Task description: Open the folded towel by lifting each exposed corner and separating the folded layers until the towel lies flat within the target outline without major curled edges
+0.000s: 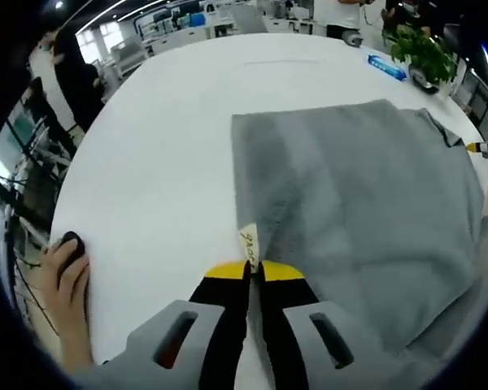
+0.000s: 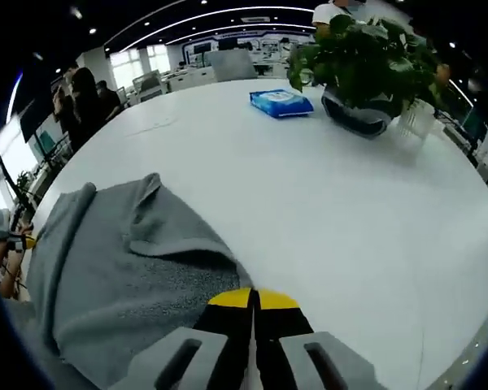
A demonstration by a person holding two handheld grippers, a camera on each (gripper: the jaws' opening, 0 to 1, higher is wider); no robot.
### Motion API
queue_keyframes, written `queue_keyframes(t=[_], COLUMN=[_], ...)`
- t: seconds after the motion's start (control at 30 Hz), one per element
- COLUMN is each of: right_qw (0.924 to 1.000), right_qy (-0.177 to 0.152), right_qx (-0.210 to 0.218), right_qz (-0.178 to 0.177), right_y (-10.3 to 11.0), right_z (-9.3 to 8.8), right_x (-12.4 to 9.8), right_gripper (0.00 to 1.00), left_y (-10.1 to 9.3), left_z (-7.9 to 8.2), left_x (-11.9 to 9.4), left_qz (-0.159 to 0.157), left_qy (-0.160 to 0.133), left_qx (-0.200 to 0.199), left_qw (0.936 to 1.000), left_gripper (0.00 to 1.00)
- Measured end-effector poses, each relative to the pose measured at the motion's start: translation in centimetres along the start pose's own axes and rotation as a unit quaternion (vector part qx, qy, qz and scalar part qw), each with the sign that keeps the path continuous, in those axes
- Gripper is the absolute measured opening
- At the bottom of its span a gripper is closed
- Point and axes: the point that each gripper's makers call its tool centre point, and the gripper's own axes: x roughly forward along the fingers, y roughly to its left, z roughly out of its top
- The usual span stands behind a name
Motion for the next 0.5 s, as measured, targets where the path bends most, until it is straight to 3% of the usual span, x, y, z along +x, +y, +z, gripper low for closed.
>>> queue_keyframes(t=[0.13, 0.37, 0.5], right_qw=[0.9999, 0.9996, 0.9996], right_qy=[-0.002, 0.001, -0.002], right_qx=[0.011, 0.013, 0.006], right_qz=[-0.011, -0.024, -0.029], right_y=[-1.1, -2.7, -2.1], right_z=[-0.7, -1.8, -2.0], right_x=[-0.3, -0.7, -0.8], right_gripper=[0.00, 0.00, 0.00], left_y=[1.1, 3.2, 3.0], left_z=[-1.0, -2.3, -2.6], left_x=[-0.2, -1.1, -1.4], left_qz=[0.021, 0.037, 0.030], left_qy=[0.002, 0.006, 0.002], left_qx=[0.008, -0.015, -0.035], left_qw=[0.9998, 0.9992, 0.9989], left_gripper=[0.03, 0.03, 0.04])
